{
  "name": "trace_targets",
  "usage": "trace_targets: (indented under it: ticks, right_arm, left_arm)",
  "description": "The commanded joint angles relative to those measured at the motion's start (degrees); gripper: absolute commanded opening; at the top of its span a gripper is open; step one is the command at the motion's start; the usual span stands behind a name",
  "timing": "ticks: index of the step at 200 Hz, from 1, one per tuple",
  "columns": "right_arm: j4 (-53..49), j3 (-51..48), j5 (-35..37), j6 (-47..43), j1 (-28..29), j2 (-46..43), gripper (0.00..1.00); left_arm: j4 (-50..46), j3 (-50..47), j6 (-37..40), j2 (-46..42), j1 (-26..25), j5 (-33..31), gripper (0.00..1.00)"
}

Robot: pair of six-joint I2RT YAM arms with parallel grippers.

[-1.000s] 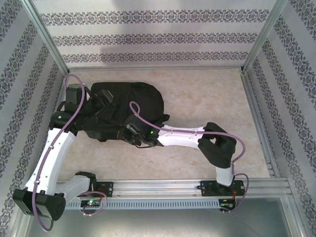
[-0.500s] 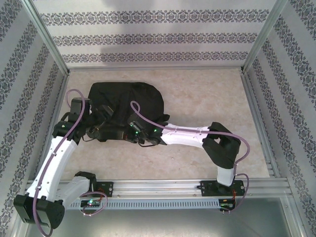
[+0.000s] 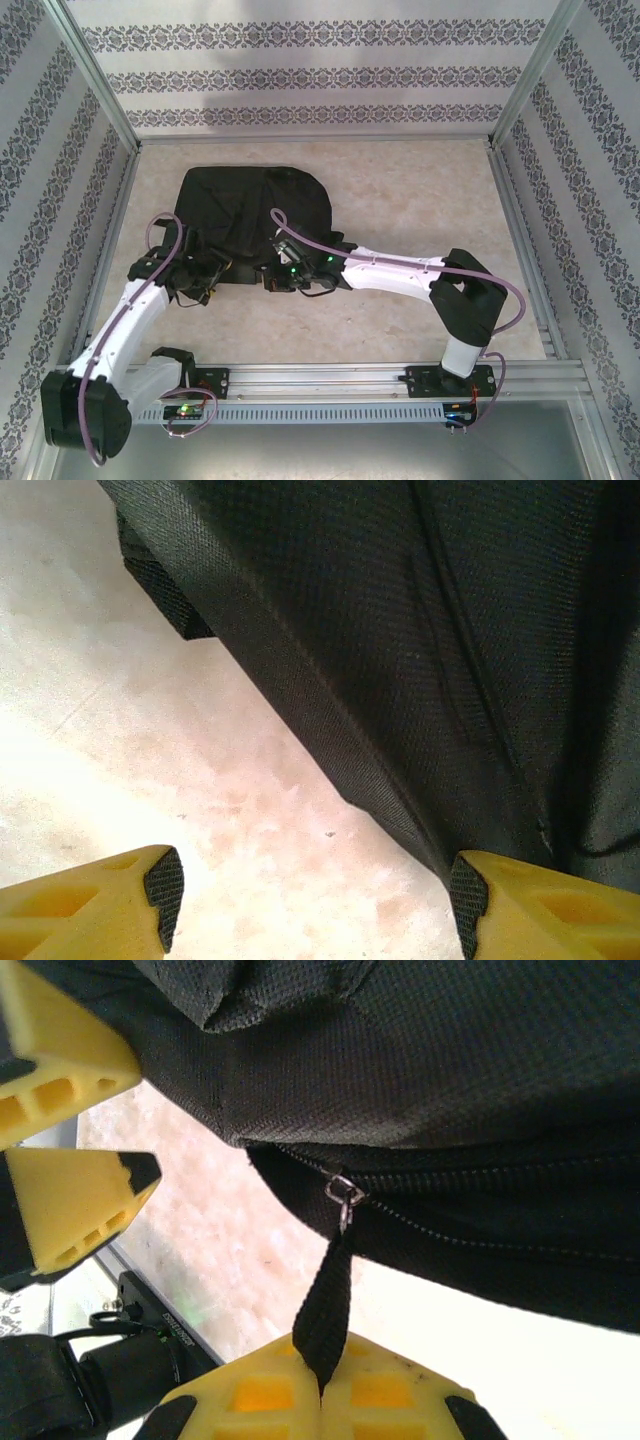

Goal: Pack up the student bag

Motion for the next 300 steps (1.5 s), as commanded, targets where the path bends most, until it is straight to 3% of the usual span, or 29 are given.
trace_targets:
  ticks: [1,27,73,105,170,224,262,300]
  right_arm:
    - [-1.3,-1.0,-4.0,-2.4,-1.1,-2.6,0.00]
    - [-2.8,-1.7,-4.9,-3.7,-2.5,-3.4,0.00]
    - [-7.5,-1.8,-4.7,-8.0,-4.3,-5.3,0.00]
    - [-9.8,-2.2,-4.1,-10.0,-5.9,-6.3,0.00]
    - [-18.5,-2.5,-1.8,-17.4,-11.4,-9.1,0.00]
    - [-17.1,-6.5,0.9,-18.1,-19.7,-13.1,0.00]
    - [-14.5,-8.0,-2.0,-17.3,-17.5,-14.6,0.00]
    - [-15.3,-11.0,0.4,-15.0,-11.4,-19.0,0.00]
  left_arm:
    - [5.8,0.6,-1.9,3.3,0.7,-1.4,0.67]
    - [7.9,0.8,-1.5,4.9,0.7,-4.5,0.56]
    - [7.6,2.0,-0.1,8.2,1.4,-7.8,0.25]
    - [7.1,2.6,0.6,8.3,1.5,-9.4,0.18]
    - [5.2,3.7,2.1,7.5,1.7,-11.2,0.17]
    - [6.4,3.8,2.7,8.9,1.7,-11.2,0.17]
    - [7.0,9.5,7.2,15.6,1.3,-8.7,0.28]
    - [7.3,18.4,10.7,20.6,-1.9,-11.4,0.43]
